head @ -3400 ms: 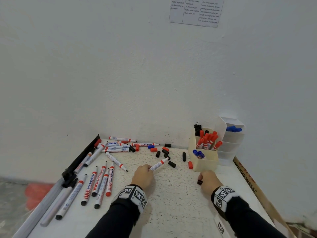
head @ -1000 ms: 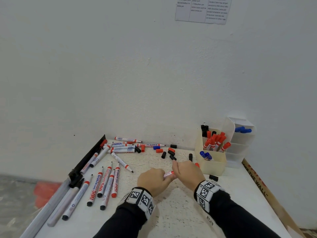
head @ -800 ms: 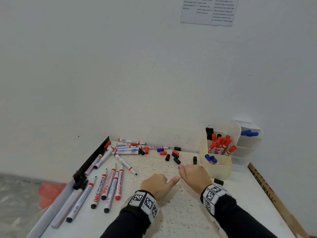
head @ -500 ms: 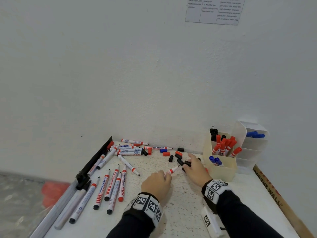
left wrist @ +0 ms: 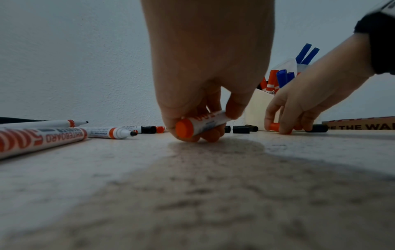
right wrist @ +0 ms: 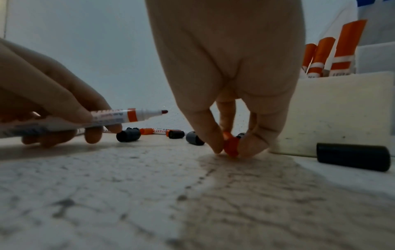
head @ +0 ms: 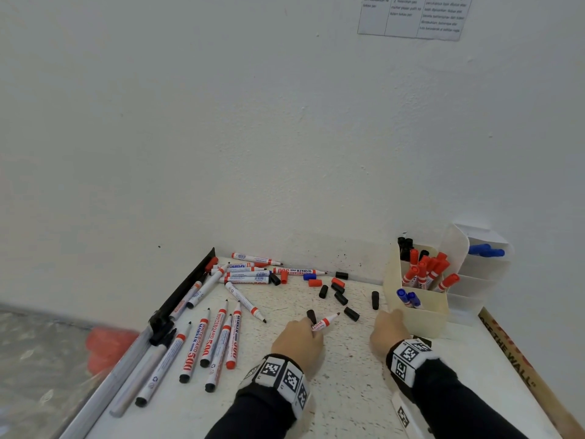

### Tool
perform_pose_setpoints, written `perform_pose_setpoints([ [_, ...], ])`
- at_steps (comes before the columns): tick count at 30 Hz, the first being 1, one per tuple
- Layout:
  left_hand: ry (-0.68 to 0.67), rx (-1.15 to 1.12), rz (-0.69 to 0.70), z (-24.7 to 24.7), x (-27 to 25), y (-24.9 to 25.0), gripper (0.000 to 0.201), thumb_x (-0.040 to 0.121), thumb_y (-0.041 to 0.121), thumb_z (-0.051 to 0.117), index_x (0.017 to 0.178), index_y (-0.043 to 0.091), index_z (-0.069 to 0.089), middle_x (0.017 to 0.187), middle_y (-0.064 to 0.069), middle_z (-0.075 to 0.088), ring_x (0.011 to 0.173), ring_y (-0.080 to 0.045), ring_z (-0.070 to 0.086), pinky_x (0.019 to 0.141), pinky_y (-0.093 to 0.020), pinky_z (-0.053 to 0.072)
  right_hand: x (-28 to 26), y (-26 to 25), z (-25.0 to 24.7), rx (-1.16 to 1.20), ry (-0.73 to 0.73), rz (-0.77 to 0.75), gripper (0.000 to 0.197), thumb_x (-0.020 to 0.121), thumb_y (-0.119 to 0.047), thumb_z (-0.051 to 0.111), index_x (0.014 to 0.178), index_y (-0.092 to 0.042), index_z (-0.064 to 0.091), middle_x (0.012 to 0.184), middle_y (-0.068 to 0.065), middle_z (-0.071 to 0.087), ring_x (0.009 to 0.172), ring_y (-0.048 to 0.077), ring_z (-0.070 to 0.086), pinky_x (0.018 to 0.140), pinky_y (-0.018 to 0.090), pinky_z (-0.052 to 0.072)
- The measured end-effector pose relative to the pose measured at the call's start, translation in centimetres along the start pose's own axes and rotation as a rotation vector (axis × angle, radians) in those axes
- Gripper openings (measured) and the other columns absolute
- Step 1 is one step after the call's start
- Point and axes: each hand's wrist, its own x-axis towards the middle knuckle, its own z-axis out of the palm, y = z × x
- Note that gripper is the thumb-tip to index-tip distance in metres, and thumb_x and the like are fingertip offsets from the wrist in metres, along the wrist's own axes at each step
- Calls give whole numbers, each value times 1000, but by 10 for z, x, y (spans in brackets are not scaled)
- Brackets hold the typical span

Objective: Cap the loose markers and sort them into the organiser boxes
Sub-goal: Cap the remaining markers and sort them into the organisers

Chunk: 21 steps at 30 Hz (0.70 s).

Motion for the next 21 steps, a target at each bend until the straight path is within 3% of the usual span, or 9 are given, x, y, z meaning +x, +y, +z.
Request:
perform_pose_setpoints([
  [2, -22, -26, 20, 2, 0, 1, 32, 94, 26, 41, 118, 13, 56, 97, -2, 56, 81, -16, 55, 81, -29, 52, -3, 3, -3, 31, -20, -36, 32, 96, -10, 38, 127, -5, 44, 134, 14, 44, 122, 24, 47, 101, 26, 37],
  [5, -12, -30, 50, 3, -1, 1, 33, 94, 24, 44, 125, 19, 54, 112, -2, 57, 96, -17, 58, 91, -33, 50, 1, 7, 0, 172, -5, -166, 22, 90, -2, 45, 106, -15, 51, 116, 9, 57, 101, 19, 54, 91, 26, 44],
  [8, 26, 39, 86, 1, -2, 0, 34, 95, 22, 42, 127, 22, 53, 118, -1, 57, 104, -19, 56, 95, -35, 47, 1, 8, 2, 306, 65, -311, 22, 90, -3, 49, 106, -17, 50, 104, 2, 57, 95, 15, 54, 85, 22, 43],
  [12, 39, 26, 127, 1, -3, 0, 33, 96, 21, 42, 126, 24, 54, 115, 0, 59, 101, -18, 57, 93, -35, 48, -7, 7, 1, 334, 28, -505, 23, 89, -1, 51, 99, -20, 59, 100, -2, 52, 91, 9, 50, 83, 10, 40],
  [14, 30, 16, 148, 1, -2, 0, 33, 96, 20, 41, 126, 23, 54, 115, 0, 59, 101, -19, 56, 93, -35, 48, -9, 10, 1, 374, -2, -542, 26, 90, -2, 51, 106, -18, 62, 102, -3, 54, 93, 6, 51, 80, 6, 39],
  [17, 30, 22, 173, 1, -2, -1, 34, 97, 19, 38, 128, 24, 52, 120, -1, 58, 106, -19, 55, 96, -35, 46, -13, 16, -2, 449, -34, -544, 28, 89, -2, 52, 107, -22, 61, 101, -8, 56, 96, 6, 53, 88, 12, 41],
  [21, 40, 37, 176, 1, -1, -1, 36, 98, 18, 37, 131, 24, 50, 122, -1, 57, 108, -20, 54, 98, -36, 44, -16, 18, -4, 525, 46, -546, 25, 89, -2, 54, 105, -21, 60, 92, -15, 54, 85, -3, 51, 72, 3, 38],
])
